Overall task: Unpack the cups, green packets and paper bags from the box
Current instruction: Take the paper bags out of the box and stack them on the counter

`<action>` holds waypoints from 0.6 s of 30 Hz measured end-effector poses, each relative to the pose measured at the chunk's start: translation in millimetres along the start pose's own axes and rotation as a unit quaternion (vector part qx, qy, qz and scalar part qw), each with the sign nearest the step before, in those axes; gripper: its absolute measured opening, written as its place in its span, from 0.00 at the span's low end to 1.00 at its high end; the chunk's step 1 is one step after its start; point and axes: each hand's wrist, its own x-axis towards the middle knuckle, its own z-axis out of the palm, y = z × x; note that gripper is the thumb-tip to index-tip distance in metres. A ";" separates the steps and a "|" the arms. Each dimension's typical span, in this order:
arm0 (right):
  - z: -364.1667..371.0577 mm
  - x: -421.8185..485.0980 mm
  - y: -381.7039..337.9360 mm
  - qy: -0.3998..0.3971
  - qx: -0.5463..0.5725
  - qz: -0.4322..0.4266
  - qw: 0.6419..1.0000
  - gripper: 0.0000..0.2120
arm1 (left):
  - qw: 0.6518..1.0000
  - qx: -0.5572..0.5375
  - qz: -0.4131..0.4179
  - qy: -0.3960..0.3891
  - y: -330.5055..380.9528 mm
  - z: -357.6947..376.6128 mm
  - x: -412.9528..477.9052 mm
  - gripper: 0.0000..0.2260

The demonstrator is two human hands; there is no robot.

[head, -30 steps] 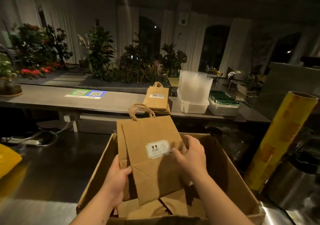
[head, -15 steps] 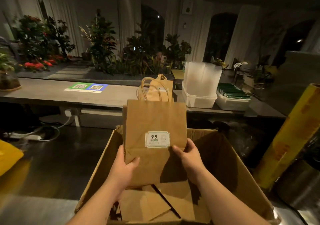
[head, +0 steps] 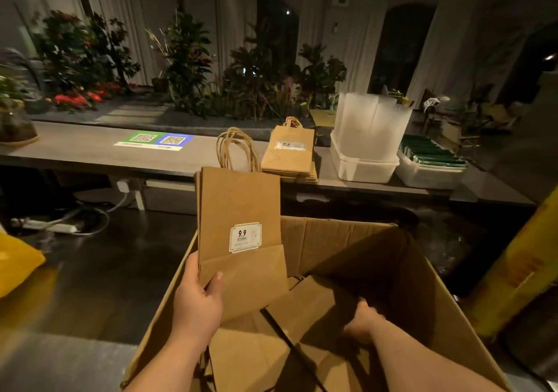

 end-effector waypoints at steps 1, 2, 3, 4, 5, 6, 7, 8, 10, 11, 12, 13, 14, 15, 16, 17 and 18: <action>-1.1 3.1 1.0 0.006 0.008 0.004 1.000 0.44 | 1.000 -0.005 -0.015 0.006 -0.4 0.5 0.7 0.17; -2.6 5.9 2.0 0.010 0.010 0.008 1.000 0.42 | 0.999 -0.010 -0.029 0.009 -0.2 0.3 1.3 0.17; -4.4 6.9 4.2 0.010 0.004 0.006 1.000 0.38 | 0.999 -0.011 -0.038 0.007 -0.7 0.6 1.5 0.17; -5.9 4.5 6.1 0.009 -0.004 0.007 1.000 0.32 | 0.999 -0.010 -0.038 0.004 -0.3 0.8 1.6 0.17; -7.4 1.8 6.6 0.015 -0.013 0.008 1.000 0.28 | 0.999 -0.008 -0.035 0.002 0.4 0.4 1.4 0.18; -8.7 -1.2 7.7 0.031 -0.034 0.012 0.999 0.27 | 0.999 -0.004 -0.034 0.000 1.1 -0.5 0.7 0.19; -11.1 -4.3 6.9 0.051 -0.055 0.014 0.997 0.26 | 0.999 -0.001 -0.035 -0.004 1.5 -0.6 0.3 0.19; -13.2 -8.7 3.2 0.078 -0.063 0.007 0.995 0.26 | 0.999 0.003 -0.038 -0.008 1.3 -0.9 -0.1 0.20; -18.4 -18.6 -7.2 0.147 -0.024 -0.033 0.988 0.28 | 0.999 0.014 -0.044 -0.016 1.8 -1.6 -1.0 0.19; -22.3 -26.4 -14.5 0.168 0.023 -0.058 0.984 0.30 | 0.999 0.018 -0.047 -0.017 1.5 -2.1 -1.0 0.19; -27.9 -34.4 -21.0 0.170 0.061 -0.086 0.980 0.30 | 0.998 0.019 -0.049 -0.017 1.0 -2.1 -0.4 0.19; -34.6 -44.5 -28.5 0.147 0.083 -0.119 0.978 0.28 | 0.998 0.021 -0.051 -0.016 1.0 -2.1 0.2 0.19; -42.1 -58.6 -36.2 0.097 0.084 -0.145 0.981 0.26 | 0.998 0.024 -0.052 -0.015 0.9 -1.8 0.7 0.19; -49.5 -73.8 -43.8 0.037 0.077 -0.163 0.983 0.23 | 0.998 0.025 -0.054 -0.014 2.0 -1.3 0.9 0.20; -55.0 -91.1 -51.1 -0.016 0.061 -0.180 0.982 0.17 | 0.998 0.024 -0.058 -0.012 2.2 -1.4 0.6 0.21; -63.1 -108.9 -57.0 -0.039 0.052 -0.198 0.978 0.12 | 0.998 0.022 -0.062 -0.009 5.7 -0.5 -0.2 0.22; -67.8 -122.4 -63.5 -0.037 0.065 -0.220 0.973 0.09 | 0.997 0.024 -0.068 -0.007 4.6 -1.1 0.2 0.23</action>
